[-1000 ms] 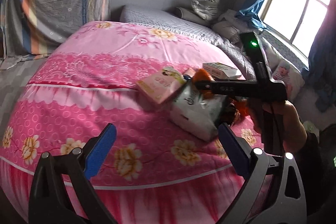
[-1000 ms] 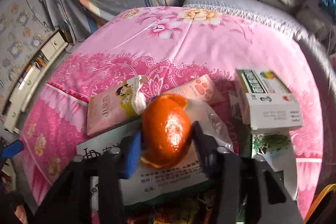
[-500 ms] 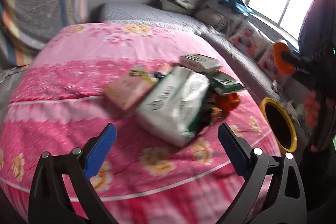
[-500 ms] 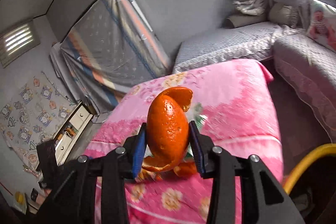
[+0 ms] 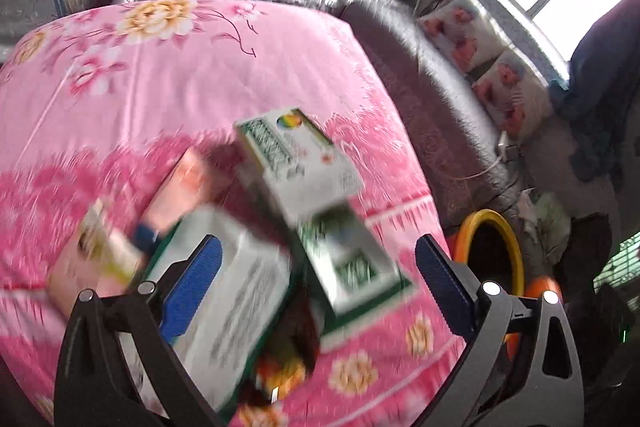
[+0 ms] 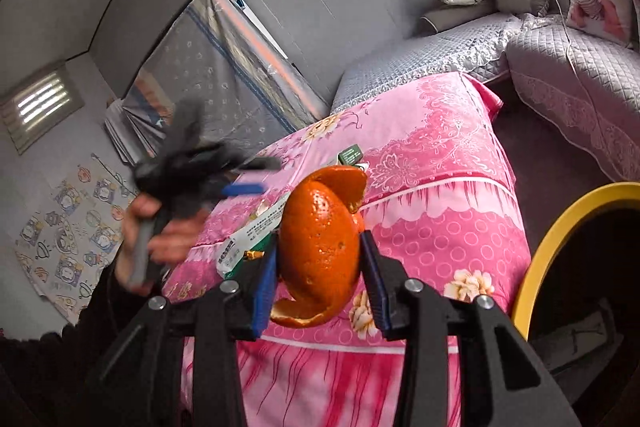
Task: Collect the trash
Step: 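Lift the orange peel with the right tool while the left tool grasps the green-white medicine box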
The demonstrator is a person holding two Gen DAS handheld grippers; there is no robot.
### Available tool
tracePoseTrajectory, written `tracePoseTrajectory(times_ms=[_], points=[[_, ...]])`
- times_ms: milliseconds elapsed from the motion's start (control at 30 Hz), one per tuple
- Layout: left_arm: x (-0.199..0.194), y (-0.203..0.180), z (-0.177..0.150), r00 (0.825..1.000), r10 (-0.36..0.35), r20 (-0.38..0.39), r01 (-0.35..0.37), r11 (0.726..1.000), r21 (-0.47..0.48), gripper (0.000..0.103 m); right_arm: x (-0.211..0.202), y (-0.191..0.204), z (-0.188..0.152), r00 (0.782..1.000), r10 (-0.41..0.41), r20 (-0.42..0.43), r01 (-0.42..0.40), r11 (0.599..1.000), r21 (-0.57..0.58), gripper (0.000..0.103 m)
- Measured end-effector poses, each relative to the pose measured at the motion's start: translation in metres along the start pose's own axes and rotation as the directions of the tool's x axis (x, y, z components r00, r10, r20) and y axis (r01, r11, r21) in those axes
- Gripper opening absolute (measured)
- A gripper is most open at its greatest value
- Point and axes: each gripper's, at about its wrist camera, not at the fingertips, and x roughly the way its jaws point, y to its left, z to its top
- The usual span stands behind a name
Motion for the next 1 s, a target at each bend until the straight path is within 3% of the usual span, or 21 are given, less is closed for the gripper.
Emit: tracePoseTrajectory(times_ms=[267, 367, 467, 533, 567, 600, 867, 1000], points=[[0.065, 0.007, 0.043, 0.991, 0.058, -0.124, -0.071, 0.992, -0.107, 0.093, -0.014, -0.02, -0.007, 1.0, 0.006, 0.016, -0.007, 1.0, 0.026, 0.037], [0.073, 0.002, 0.054, 0.991, 0.069, -0.119, -0.081, 0.992, -0.101, 0.093, -0.018, -0.029, -0.007, 1.0, 0.01, 0.026, -0.011, 0.999, 0.045, 0.037], [0.089, -0.001, 0.061, 0.98, 0.128, -0.149, -0.141, 0.987, -0.077, 0.092, -0.018, -0.034, -0.009, 1.0, 0.005, 0.026, -0.007, 0.998, 0.061, 0.037], [0.099, 0.006, 0.062, 0.973, 0.147, -0.176, -0.166, 0.981, -0.098, 0.085, -0.018, -0.036, -0.011, 1.0, -0.004, 0.025, 0.003, 0.998, 0.063, 0.037], [0.102, 0.01, 0.062, 0.973, 0.143, -0.184, -0.165, 0.98, -0.11, 0.075, -0.018, -0.036, -0.012, 1.0, -0.006, 0.024, 0.005, 0.998, 0.064, 0.037], [0.102, 0.013, 0.062, 0.973, 0.14, -0.183, -0.165, 0.978, -0.128, 0.074, -0.019, -0.036, -0.012, 1.0, -0.005, 0.024, 0.004, 0.998, 0.065, 0.037], [0.059, 0.018, 0.053, 0.992, 0.081, -0.095, -0.095, 0.983, -0.154, 0.071, -0.022, -0.022, -0.012, 1.0, -0.009, 0.029, 0.007, 0.999, 0.048, 0.037], [0.004, 0.008, 0.036, 0.999, 0.013, 0.041, -0.009, 0.995, -0.1, 0.071, -0.019, 0.001, -0.014, 1.0, 0.016, 0.009, -0.016, 1.0, 0.006, 0.037]])
